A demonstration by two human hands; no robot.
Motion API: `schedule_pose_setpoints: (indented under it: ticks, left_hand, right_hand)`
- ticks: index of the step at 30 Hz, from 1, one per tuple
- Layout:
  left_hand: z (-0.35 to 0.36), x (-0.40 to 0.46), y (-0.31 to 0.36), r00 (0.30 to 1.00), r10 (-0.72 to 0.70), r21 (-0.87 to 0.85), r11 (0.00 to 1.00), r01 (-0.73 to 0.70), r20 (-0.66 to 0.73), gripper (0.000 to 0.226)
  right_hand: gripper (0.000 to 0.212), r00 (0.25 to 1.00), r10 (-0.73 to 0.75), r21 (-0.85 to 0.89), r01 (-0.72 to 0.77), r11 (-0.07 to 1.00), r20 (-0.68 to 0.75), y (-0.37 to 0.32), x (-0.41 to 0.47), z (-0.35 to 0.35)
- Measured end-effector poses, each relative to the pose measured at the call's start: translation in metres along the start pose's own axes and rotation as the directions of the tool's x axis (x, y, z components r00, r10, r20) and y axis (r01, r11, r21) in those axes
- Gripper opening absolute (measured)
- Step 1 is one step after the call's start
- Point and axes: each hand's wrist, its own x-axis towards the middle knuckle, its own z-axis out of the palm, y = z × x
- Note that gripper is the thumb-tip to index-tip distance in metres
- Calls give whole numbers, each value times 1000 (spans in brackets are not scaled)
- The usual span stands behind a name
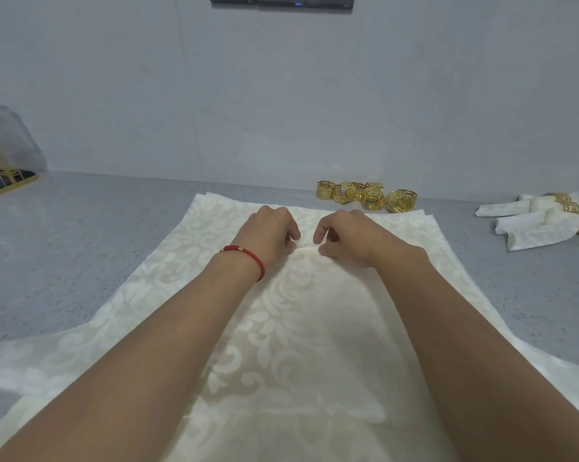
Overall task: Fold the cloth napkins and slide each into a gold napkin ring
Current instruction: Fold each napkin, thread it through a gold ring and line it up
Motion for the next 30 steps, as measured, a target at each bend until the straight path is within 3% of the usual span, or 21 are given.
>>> schedule_pose_setpoints:
  ticks: [4,6,10,14,16,17,18,20,22,24,27,30]
  left_hand:
    - [-1,-1,3,999,24,59,998,-26,33,11]
    - [-3,-5,6,1000,15,119,993,-17,11,10]
    - [-11,-12,20,995,97,277,956,-93,0,21]
    - [-21,-20,25,976,149,369,908,-198,157,29]
    - [-21,-24,20,974,134,294,938,-185,184,32]
    - [-17,-28,17,987,105,217,967,-130,123,33]
    - [-15,-31,14,995,86,140,986,-91,43,19]
    - [-8,-39,10,992,-38,-59,998,31,-117,21]
    - [-3,-43,9,981,-101,-142,987,77,-166,17]
    - [1,-42,10,983,-68,-67,996,58,-169,18]
    - [4,-40,9,985,1,53,999,9,-173,19]
    - [4,-37,9,994,41,77,997,-33,-100,29]
  right_hand:
    - [6,999,-35,-62,34,998,-20,-1,-3,-2]
    - [15,999,-39,-87,37,996,-19,-4,-7,-2]
    - [26,992,-103,-227,85,970,-69,-11,-20,-1]
    - [28,980,-200,-438,169,883,-24,-13,-39,-3]
    - [30,981,-185,-405,149,902,-52,-8,-50,1]
    - [31,981,-165,-341,121,932,-103,-5,-56,6]
    - [33,975,-133,-232,89,969,-178,-5,-61,10]
    - [34,951,-28,7,32,999,-309,-3,-64,19]
    - [30,937,49,104,-14,994,-345,0,-62,22]
    - [24,948,27,31,-17,999,-316,4,-58,23]
    - [38,961,-24,-114,-8,993,-276,10,-52,26]
    - [18,954,-41,-165,-9,986,-296,6,-53,23]
